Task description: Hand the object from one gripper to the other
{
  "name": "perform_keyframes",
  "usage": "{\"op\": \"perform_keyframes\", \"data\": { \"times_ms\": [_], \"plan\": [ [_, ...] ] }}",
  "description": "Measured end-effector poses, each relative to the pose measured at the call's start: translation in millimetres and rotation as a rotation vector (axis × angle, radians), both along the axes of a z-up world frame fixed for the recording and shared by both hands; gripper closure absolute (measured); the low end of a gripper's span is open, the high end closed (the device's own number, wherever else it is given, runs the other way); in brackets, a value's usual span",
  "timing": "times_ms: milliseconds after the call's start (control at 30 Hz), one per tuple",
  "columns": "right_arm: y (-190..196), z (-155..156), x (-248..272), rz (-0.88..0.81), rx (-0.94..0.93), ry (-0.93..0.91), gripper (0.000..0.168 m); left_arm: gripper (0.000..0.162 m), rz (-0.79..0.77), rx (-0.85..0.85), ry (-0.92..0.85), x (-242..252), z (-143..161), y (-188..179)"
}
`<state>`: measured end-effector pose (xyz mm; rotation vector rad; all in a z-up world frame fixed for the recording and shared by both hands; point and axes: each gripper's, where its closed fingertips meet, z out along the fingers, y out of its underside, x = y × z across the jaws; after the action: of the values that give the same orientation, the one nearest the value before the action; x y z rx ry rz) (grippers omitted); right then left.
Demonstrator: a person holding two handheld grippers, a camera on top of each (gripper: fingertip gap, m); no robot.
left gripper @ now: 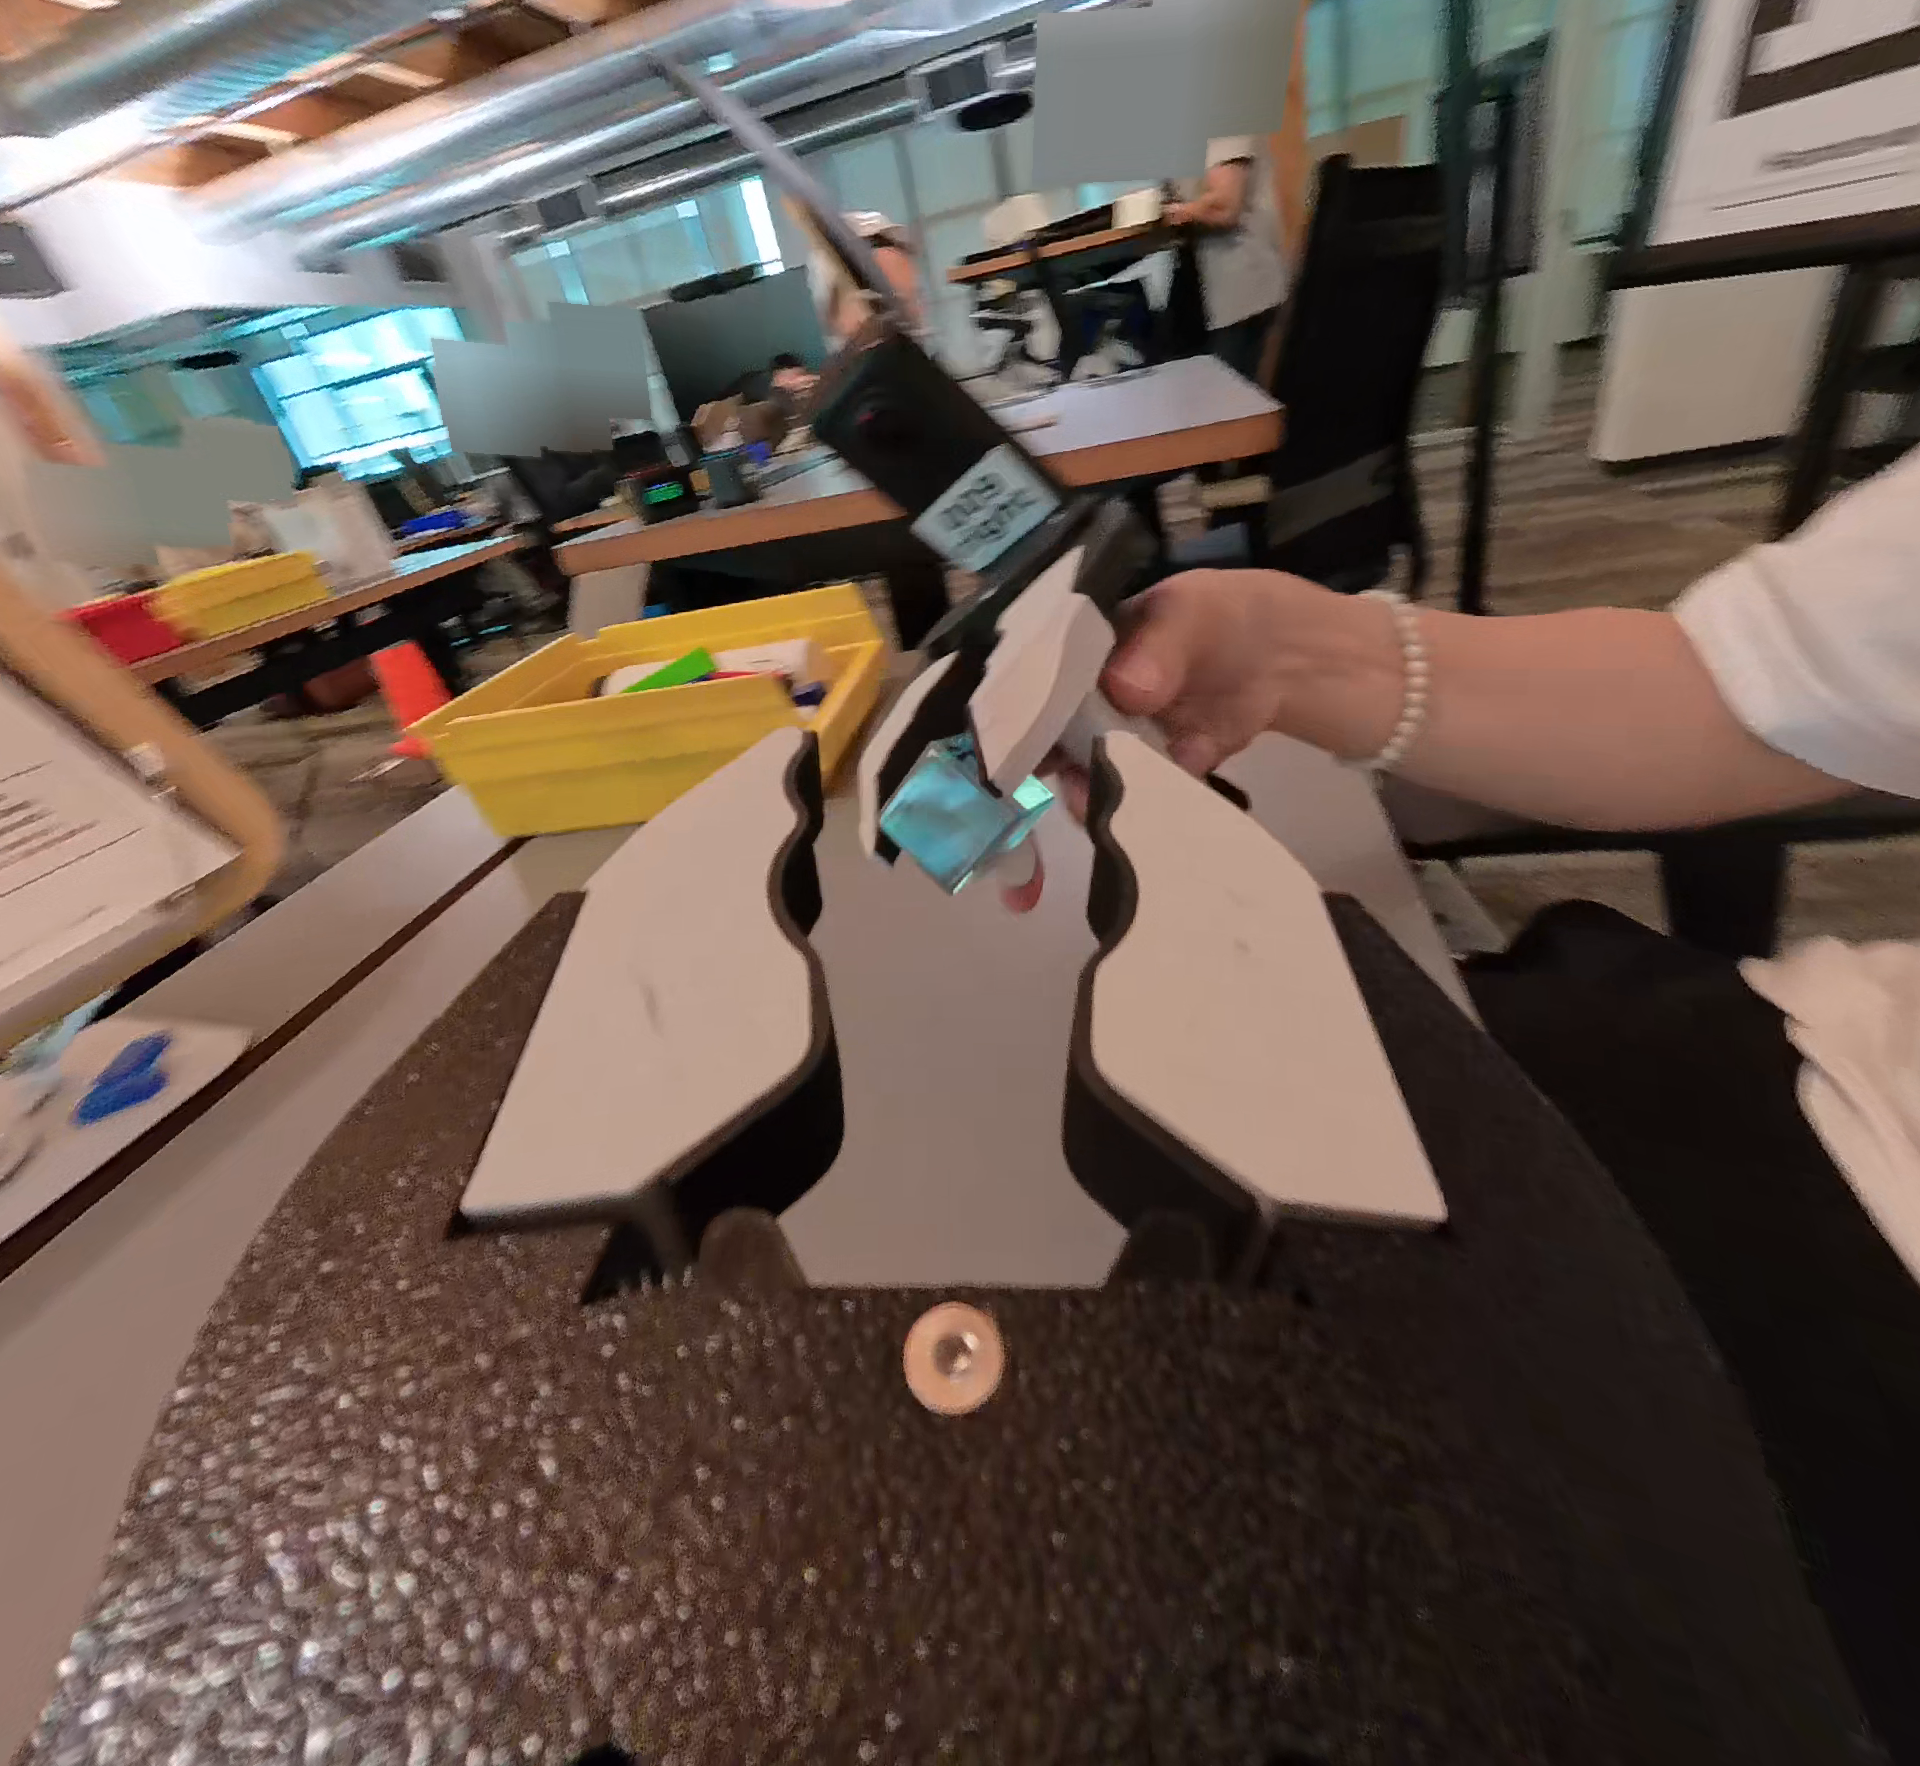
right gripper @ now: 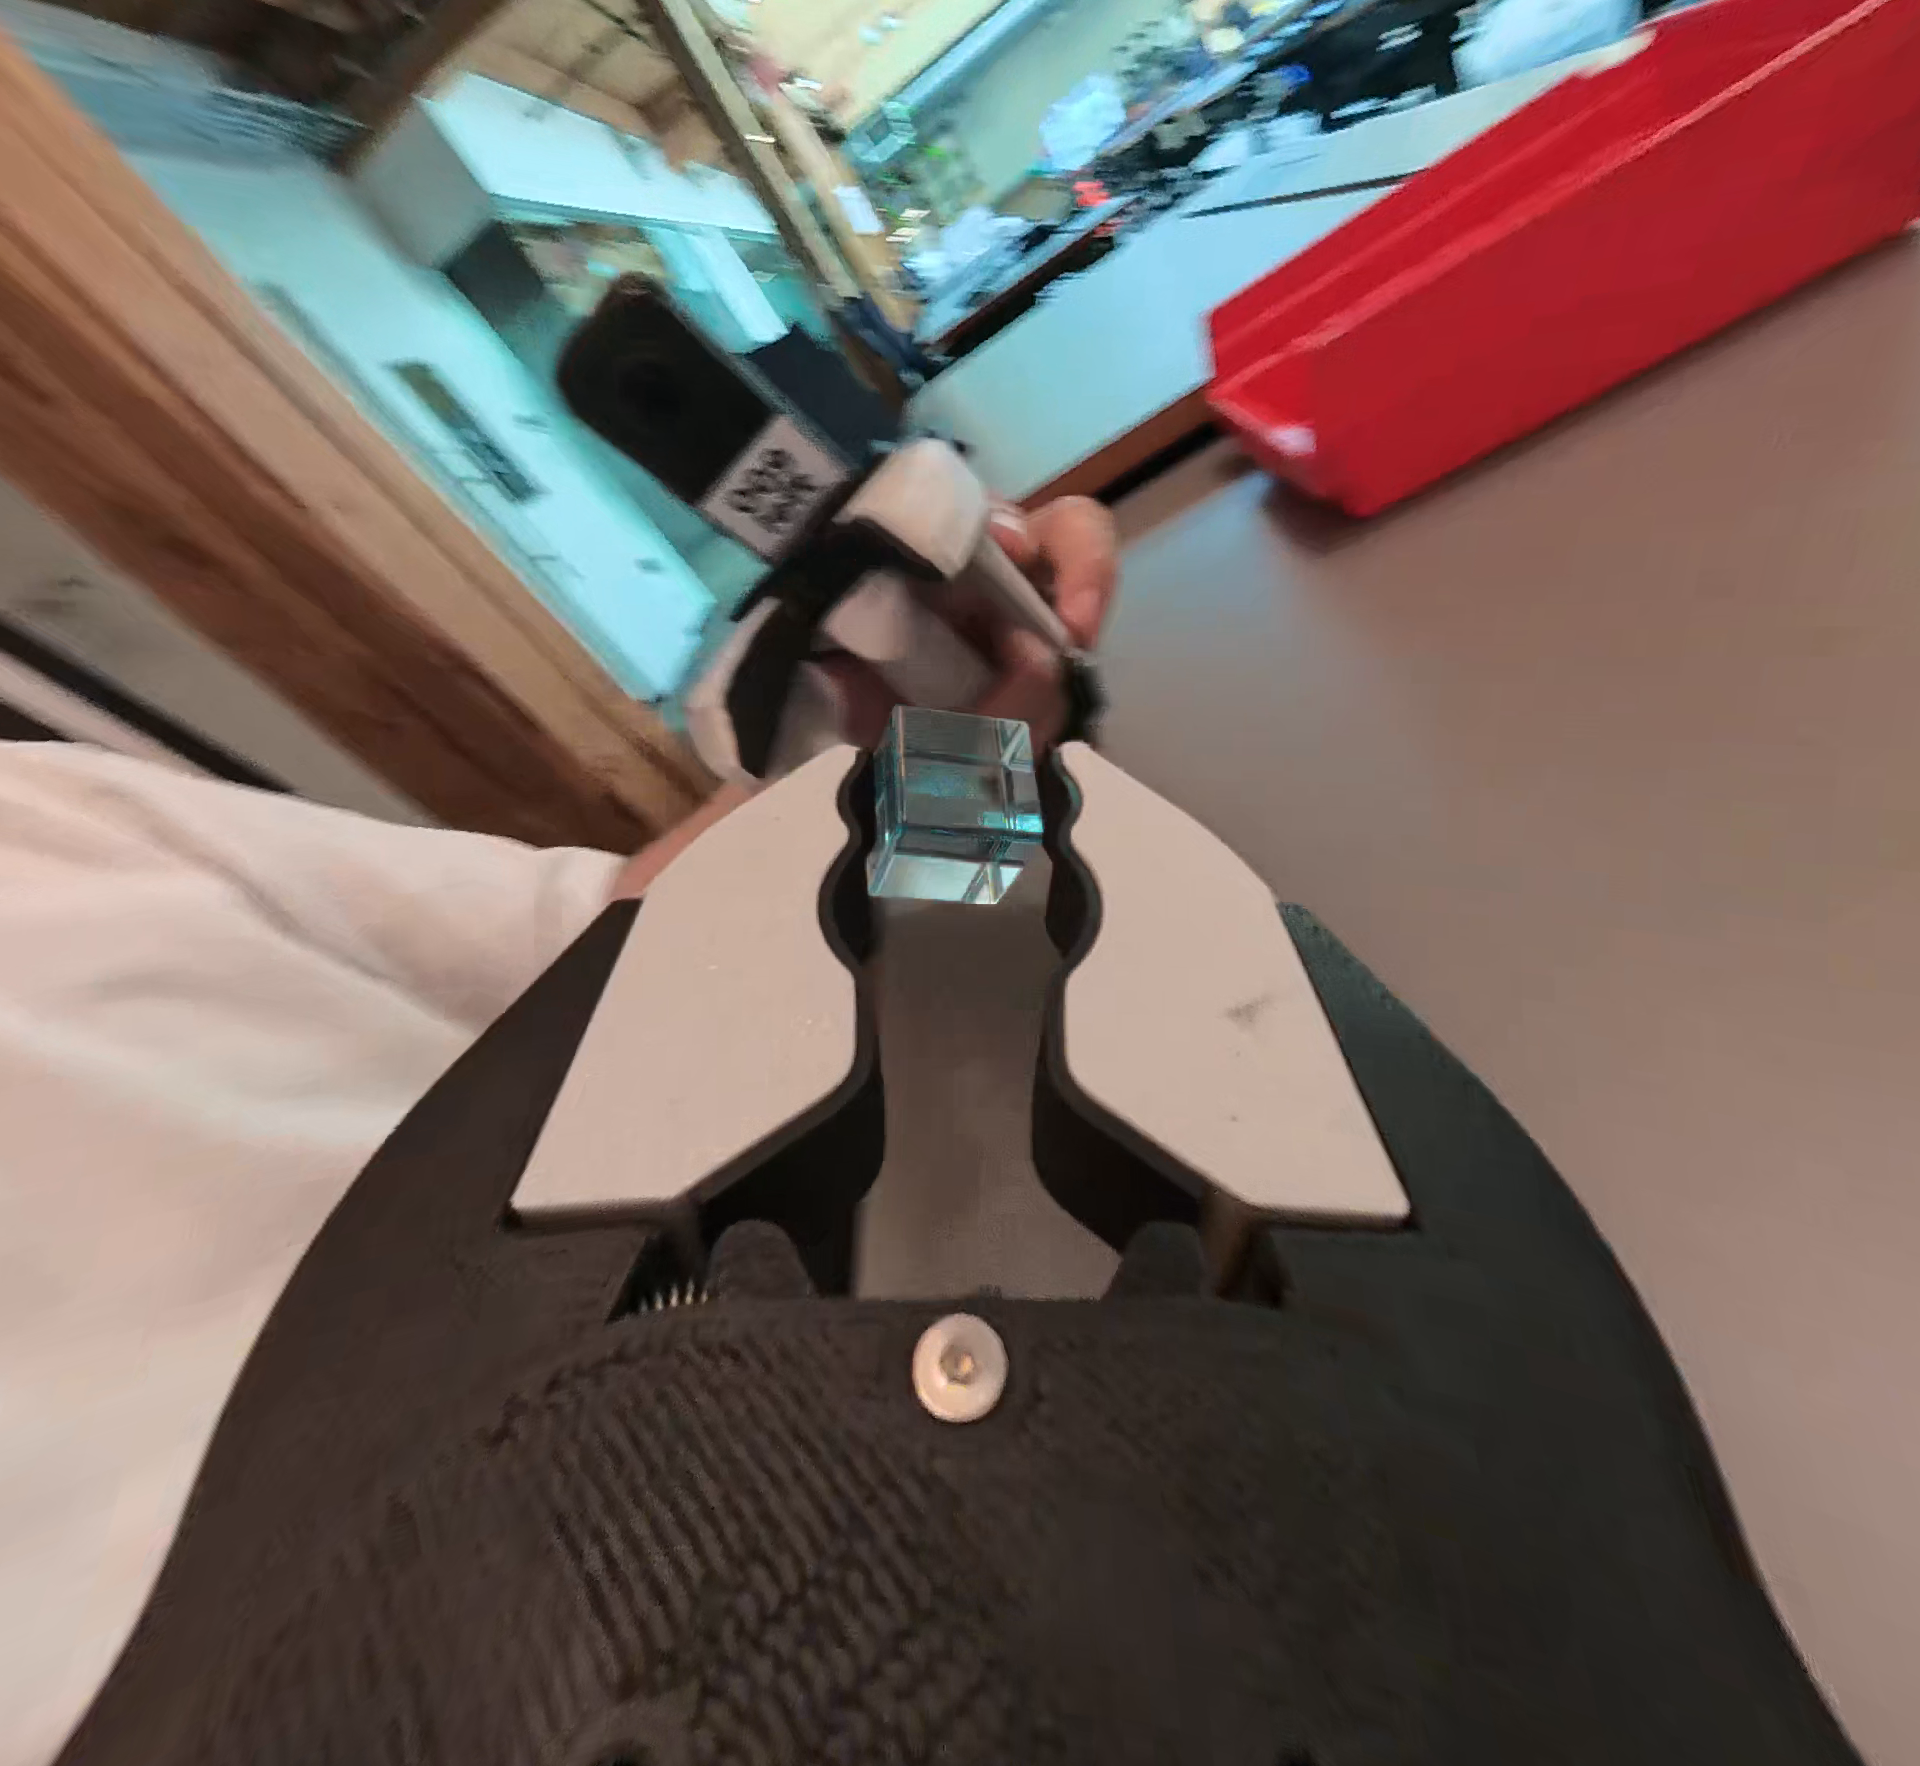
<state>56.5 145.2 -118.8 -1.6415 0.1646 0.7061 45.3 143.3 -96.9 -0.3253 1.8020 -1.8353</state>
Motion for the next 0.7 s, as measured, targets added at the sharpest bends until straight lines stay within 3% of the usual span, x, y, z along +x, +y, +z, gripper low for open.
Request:
{"op": "perform_keyframes", "data": {
  "times_ms": [233, 433, 567, 700],
  "plan": [
    [-54, -7, 106, -0.539, -0.236, -0.411, 0.139, 0.111, 0.247, 0.048, 0.06, 29, -9, 31],
    [-183, 14, 228, -1.088, -0.561, -0.685, 0.139, 0.115, 0.37, 0.14, 0.092, 36, -16, 50],
    [-229, -3, 302, -1.143, -0.791, -0.614, 0.139, 0.118, 0.394, 0.114, 0.12, 38, -14, 57],
    [-232, -45, 346, -1.027, -0.942, -0.435, 0.139, 0.119, 0.411, 0.121, 0.156, 41, -20, 65]
  ]
}}
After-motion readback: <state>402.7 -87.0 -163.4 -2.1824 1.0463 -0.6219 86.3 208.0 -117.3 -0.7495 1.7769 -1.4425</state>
